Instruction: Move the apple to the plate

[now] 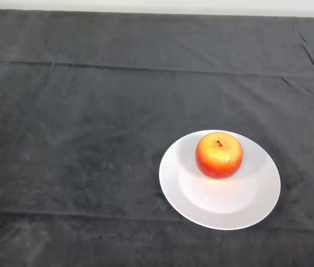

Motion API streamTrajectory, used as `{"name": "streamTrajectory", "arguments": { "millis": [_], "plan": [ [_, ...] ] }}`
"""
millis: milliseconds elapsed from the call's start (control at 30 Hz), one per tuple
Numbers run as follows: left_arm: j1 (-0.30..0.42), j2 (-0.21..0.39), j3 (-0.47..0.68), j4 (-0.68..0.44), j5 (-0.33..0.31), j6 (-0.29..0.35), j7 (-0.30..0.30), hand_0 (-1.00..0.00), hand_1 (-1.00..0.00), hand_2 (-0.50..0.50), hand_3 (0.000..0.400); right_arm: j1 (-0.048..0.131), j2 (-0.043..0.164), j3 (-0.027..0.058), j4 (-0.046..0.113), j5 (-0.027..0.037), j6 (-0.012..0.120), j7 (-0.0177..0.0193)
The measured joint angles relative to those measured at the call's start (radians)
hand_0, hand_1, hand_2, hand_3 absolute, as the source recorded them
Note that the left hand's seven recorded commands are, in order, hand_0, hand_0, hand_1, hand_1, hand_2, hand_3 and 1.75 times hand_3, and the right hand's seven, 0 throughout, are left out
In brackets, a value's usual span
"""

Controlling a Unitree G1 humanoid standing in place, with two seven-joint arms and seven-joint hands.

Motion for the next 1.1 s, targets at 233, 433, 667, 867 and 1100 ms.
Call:
{"name": "streamTrajectory", "arguments": {
  "millis": [233,433,667,867,1100],
  "plan": [
    [-0.001,-0.017,0.009,0.0,0.027,0.001,-0.014,0.0,0.0,0.0,0.0,0.0,0.0,0.0,0.0,0.0,0.0,0.0],
    [-0.001,-0.04,0.009,0.0,0.04,0.003,-0.029,0.0,0.0,0.0,0.0,0.0,0.0,0.0,0.0,0.0,0.0,0.0],
    [-0.001,-0.041,0.016,0.0,0.055,0.013,-0.039,0.0,0.0,0.0,0.0,0.0,0.0,0.0,0.0,0.0,0.0,0.0],
    [-0.005,-0.062,0.044,0.0,0.064,0.017,-0.049,0.0,0.0,0.0,0.0,0.0,0.0,0.0,0.0,0.0,0.0,0.0],
    [-0.006,-0.064,0.045,0.0,0.075,0.018,-0.058,0.0,0.0,0.0,0.0,0.0,0.0,0.0,0.0,0.0,0.0,0.0]
  ]
}}
